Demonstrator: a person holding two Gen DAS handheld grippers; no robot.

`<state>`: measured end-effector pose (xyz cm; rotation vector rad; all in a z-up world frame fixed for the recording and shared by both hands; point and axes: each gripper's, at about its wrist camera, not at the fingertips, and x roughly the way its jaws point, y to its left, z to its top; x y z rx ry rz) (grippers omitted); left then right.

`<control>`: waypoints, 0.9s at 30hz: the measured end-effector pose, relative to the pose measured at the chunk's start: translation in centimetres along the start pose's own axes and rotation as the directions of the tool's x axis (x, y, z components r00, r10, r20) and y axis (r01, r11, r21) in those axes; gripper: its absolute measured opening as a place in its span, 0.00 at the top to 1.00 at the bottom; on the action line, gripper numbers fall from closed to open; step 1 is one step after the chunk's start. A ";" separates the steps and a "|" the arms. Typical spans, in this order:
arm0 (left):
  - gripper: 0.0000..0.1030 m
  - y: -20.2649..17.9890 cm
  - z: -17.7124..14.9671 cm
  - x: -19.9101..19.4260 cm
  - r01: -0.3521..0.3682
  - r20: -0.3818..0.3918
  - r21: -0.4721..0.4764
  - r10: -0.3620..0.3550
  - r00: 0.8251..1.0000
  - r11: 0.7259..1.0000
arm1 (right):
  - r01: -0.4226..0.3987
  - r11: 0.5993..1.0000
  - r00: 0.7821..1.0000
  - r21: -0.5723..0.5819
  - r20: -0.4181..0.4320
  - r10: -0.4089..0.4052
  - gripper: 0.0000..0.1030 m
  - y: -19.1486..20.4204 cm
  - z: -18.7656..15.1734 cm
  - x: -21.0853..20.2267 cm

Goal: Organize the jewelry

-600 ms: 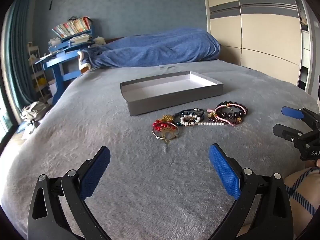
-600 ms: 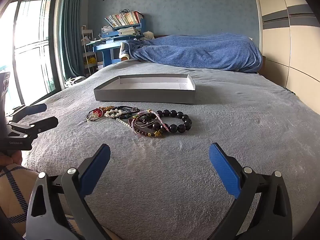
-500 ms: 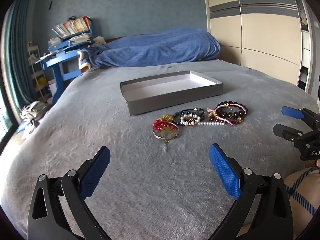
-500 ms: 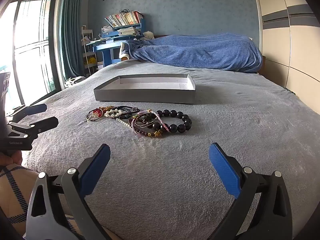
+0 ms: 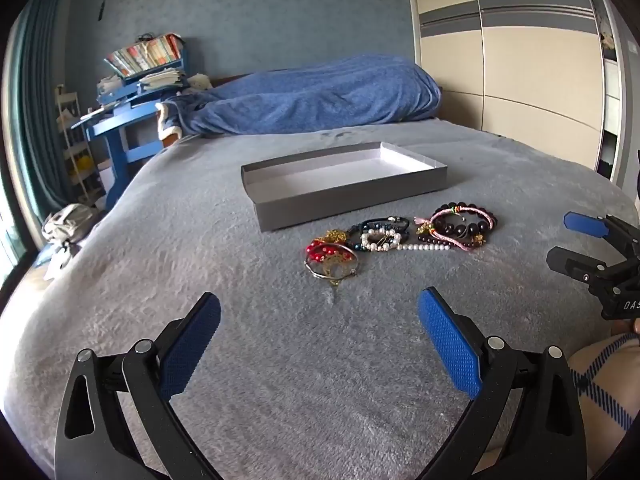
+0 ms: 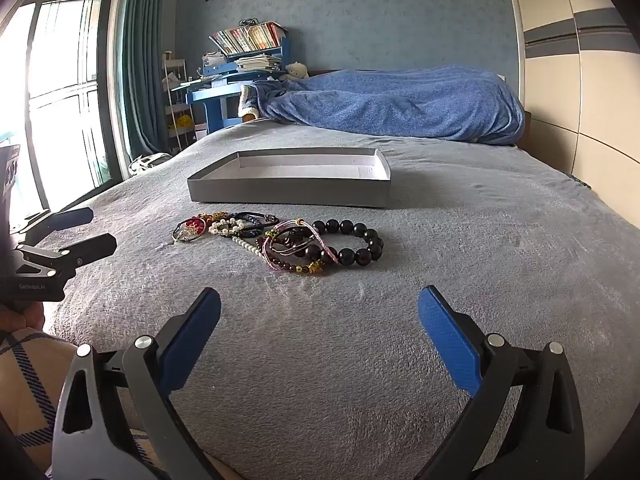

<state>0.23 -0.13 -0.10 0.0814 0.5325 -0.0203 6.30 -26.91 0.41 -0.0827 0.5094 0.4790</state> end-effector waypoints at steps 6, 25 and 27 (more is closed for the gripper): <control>0.05 0.0 0.0 -0.1 0.001 0.000 0.000 -0.001 1.000 1.000 | 0.000 1.000 1.000 0.001 0.000 0.000 0.05 0.0 0.0 0.0; 0.05 0.2 -0.1 -0.2 0.001 -0.007 -0.003 -0.001 1.000 1.000 | -0.001 1.000 1.000 0.002 -0.002 0.001 0.05 0.0 0.1 0.0; 0.05 0.2 -0.2 0.0 0.005 -0.010 -0.004 -0.005 1.000 1.000 | -0.002 1.000 1.000 0.001 -0.001 0.002 0.05 0.0 0.1 0.0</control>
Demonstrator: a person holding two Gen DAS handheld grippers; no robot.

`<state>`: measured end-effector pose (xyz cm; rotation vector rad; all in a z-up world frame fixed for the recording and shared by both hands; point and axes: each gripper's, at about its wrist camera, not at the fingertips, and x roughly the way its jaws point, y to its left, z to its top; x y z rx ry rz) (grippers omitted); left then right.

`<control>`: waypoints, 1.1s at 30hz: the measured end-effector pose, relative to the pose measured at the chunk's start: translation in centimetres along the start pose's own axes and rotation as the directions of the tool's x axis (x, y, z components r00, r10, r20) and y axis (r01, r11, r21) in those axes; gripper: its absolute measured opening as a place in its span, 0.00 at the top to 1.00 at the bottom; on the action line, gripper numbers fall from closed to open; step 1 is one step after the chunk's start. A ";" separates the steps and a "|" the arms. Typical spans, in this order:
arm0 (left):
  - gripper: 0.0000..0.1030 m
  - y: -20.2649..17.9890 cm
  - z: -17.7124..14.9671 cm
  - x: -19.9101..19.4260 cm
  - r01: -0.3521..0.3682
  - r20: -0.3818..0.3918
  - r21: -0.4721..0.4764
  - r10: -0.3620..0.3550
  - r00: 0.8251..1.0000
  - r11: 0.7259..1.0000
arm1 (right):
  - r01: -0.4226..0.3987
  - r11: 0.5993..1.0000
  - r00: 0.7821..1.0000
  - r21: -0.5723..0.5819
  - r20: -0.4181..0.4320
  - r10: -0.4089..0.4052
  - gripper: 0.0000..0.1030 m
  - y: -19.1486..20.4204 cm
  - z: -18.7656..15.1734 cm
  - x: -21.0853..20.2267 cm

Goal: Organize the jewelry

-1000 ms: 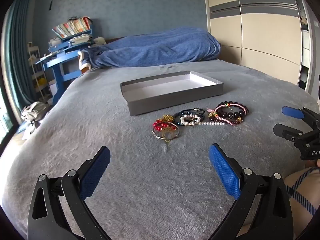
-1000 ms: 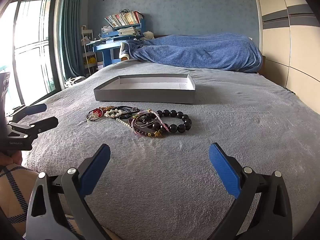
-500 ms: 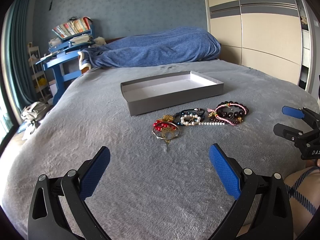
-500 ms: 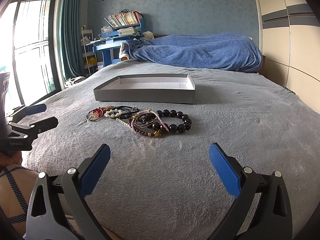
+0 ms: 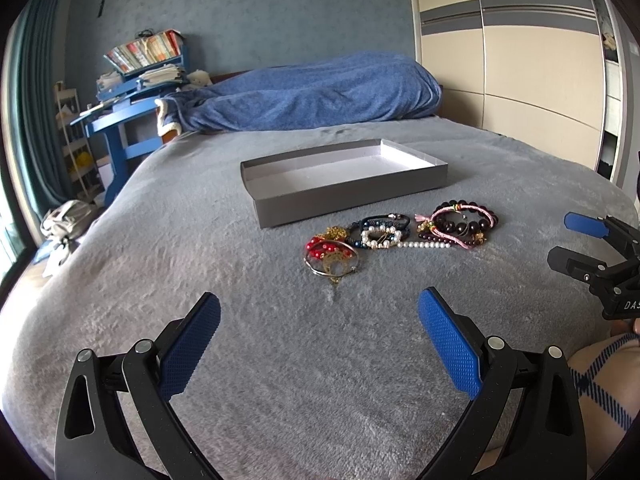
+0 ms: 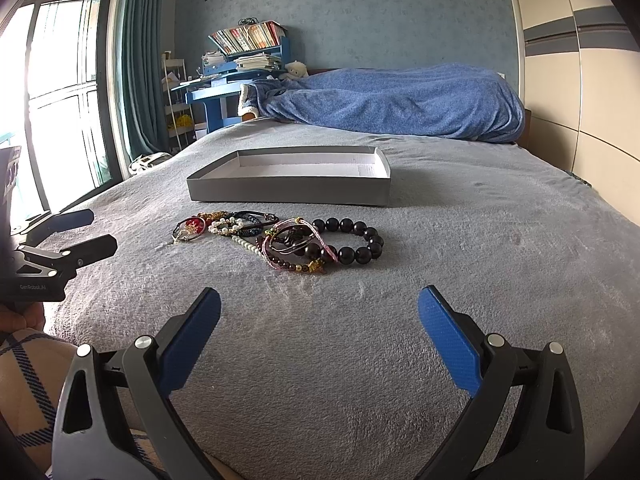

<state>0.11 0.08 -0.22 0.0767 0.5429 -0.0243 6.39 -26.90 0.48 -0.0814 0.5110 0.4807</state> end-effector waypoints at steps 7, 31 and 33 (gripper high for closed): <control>0.05 -0.1 0.0 0.2 -0.004 -0.004 0.004 0.004 1.000 1.000 | 0.000 1.000 1.000 -0.005 0.002 0.000 0.05 0.1 -0.3 0.0; 0.05 0.1 -0.1 0.3 0.010 -0.010 -0.001 -0.010 1.000 1.000 | -0.003 1.000 1.000 -0.001 -0.007 0.003 0.05 0.1 -0.1 0.0; 0.05 0.4 0.0 0.3 0.020 -0.014 -0.010 -0.020 1.000 1.000 | -0.006 1.000 1.000 -0.001 -0.010 0.006 0.05 0.0 0.0 0.1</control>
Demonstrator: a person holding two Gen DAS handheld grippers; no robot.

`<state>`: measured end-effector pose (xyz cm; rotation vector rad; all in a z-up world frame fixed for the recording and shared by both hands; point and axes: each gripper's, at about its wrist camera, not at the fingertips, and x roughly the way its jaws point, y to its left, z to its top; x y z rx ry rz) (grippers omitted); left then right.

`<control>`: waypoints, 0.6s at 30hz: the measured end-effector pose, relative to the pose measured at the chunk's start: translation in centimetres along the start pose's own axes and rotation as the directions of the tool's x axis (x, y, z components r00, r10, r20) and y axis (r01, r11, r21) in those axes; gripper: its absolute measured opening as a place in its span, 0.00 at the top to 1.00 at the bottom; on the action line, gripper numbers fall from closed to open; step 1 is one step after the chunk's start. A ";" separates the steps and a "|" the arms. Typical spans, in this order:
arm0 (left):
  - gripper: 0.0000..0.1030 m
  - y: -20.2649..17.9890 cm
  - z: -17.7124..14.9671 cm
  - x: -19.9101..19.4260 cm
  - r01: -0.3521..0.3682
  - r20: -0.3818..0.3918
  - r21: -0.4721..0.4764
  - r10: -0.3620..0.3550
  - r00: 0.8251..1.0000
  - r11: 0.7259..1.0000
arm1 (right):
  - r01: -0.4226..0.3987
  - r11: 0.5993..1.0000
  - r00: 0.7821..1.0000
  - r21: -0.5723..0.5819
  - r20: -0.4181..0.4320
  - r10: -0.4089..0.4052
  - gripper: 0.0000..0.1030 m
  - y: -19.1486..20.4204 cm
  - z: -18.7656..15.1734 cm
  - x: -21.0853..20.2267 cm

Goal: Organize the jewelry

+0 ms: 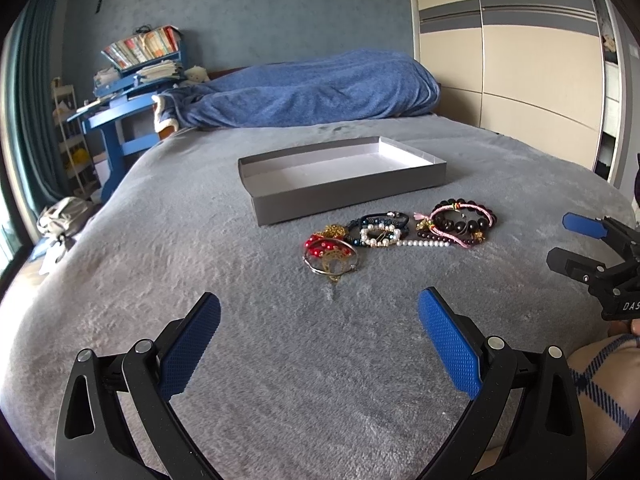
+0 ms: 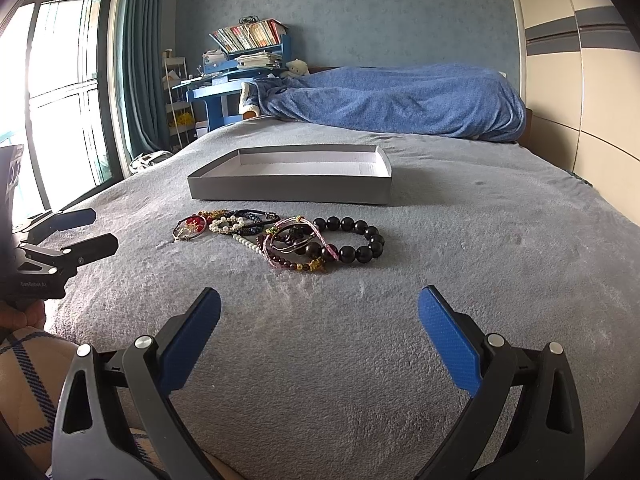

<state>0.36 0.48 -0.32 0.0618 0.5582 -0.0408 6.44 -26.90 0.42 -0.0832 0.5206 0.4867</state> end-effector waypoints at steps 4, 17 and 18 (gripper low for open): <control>0.05 0.9 0.3 0.3 0.019 -0.021 -0.037 -0.019 1.000 0.999 | -0.015 1.000 1.000 0.004 -0.008 0.015 0.05 -0.4 0.3 0.2; 0.05 0.4 2.4 3.8 -0.025 -0.130 0.004 0.025 0.991 1.000 | 0.014 1.000 1.000 0.006 -0.026 -0.014 0.05 -0.7 1.7 1.5; 0.05 0.1 2.8 4.4 -0.030 -0.142 0.015 0.032 0.989 0.999 | 0.013 1.000 1.000 0.008 -0.029 -0.013 0.05 -0.7 1.7 1.6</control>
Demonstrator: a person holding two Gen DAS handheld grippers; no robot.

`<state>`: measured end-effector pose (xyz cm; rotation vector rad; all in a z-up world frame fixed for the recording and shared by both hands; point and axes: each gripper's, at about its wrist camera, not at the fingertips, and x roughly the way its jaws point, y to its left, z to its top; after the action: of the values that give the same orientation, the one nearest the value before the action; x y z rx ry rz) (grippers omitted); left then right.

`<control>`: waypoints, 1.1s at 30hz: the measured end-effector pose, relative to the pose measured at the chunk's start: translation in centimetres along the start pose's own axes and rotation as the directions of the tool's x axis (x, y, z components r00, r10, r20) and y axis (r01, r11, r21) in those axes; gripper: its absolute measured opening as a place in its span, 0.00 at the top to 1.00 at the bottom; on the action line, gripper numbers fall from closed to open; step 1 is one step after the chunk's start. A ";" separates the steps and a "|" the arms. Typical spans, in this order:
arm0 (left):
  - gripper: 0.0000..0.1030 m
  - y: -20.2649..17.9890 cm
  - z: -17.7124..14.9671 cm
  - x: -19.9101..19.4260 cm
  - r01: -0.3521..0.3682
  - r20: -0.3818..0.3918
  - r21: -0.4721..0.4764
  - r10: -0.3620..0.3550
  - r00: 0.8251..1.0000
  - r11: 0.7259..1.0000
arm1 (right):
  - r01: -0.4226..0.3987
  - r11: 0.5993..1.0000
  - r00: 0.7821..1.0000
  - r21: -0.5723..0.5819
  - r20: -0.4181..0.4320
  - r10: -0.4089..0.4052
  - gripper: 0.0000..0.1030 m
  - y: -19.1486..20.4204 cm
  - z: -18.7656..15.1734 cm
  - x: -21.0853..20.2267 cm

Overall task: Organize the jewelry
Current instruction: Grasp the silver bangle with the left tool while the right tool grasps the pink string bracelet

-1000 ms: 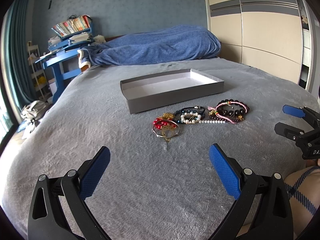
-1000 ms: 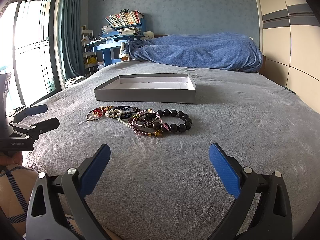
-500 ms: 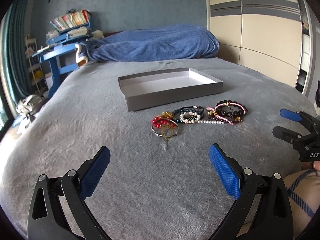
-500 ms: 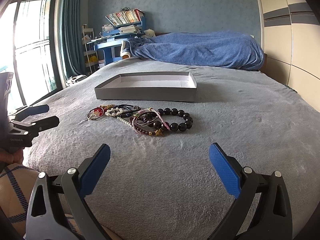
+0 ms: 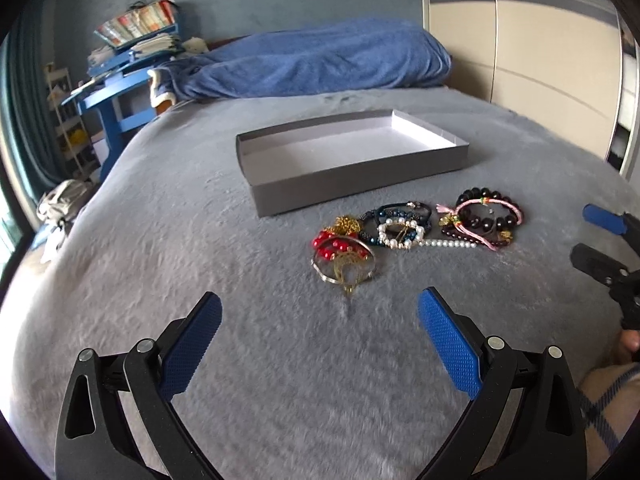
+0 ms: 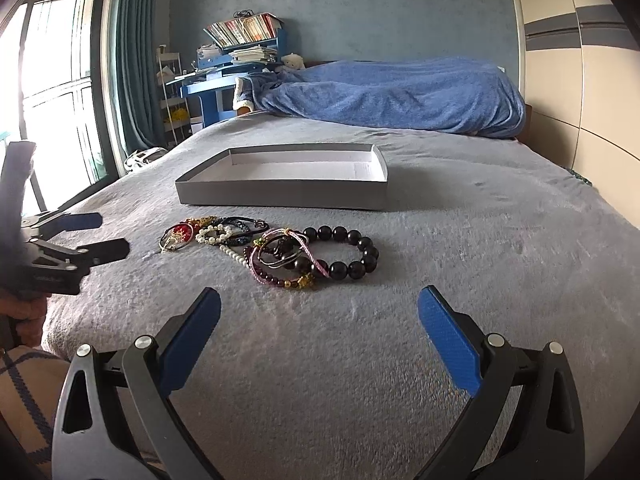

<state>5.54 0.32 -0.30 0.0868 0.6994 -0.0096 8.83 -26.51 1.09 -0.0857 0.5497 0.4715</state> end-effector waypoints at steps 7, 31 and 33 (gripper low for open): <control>0.06 -0.7 1.7 3.6 0.005 -0.098 0.004 -0.005 0.995 1.000 | -0.018 1.000 1.000 0.020 -0.020 0.018 0.05 -0.4 0.2 0.6; 0.49 0.3 1.3 3.2 0.076 0.005 -0.106 -0.075 0.997 0.992 | -0.050 0.997 0.994 0.054 -0.090 0.055 0.17 -1.0 2.1 3.9; 0.49 0.6 1.1 3.0 0.082 0.020 -0.121 -0.080 0.997 0.989 | -0.046 0.998 0.993 0.045 -0.105 0.051 0.22 -0.9 2.4 4.5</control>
<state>8.60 0.93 -1.30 -0.0585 0.6869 -0.0458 13.75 -25.02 0.80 -0.0575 0.6670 0.5046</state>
